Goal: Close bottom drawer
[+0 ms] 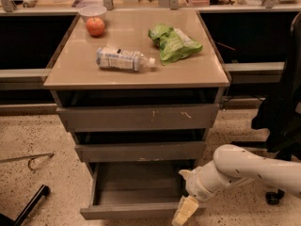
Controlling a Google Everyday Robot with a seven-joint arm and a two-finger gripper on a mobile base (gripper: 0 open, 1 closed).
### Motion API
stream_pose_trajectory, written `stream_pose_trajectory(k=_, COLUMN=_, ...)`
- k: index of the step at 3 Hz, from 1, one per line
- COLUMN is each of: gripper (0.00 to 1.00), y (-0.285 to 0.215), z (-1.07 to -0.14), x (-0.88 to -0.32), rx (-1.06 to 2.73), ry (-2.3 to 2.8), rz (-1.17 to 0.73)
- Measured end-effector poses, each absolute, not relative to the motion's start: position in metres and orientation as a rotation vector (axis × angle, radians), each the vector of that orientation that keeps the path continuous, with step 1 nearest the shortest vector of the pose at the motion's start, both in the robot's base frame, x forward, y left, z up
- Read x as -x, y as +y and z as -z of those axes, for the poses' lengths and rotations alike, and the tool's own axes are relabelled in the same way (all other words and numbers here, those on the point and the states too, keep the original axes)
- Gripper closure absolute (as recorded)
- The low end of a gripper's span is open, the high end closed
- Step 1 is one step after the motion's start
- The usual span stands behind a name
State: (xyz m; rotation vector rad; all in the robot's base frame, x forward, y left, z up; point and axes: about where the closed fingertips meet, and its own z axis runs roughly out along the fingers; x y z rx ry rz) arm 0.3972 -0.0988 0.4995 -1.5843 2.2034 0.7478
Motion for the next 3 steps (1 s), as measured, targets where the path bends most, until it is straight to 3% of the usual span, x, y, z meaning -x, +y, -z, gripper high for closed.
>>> stream_pose_trajectory(k=2, gripper=0.00, y=-0.105, z=-0.376, x=-0.385, rx=1.564, ry=2.193, rz=-0.947)
stream_pose_trajectory(k=3, gripper=0.00, y=-0.105, z=-0.376, x=-0.385, rx=1.564, ry=2.193, rz=-0.947)
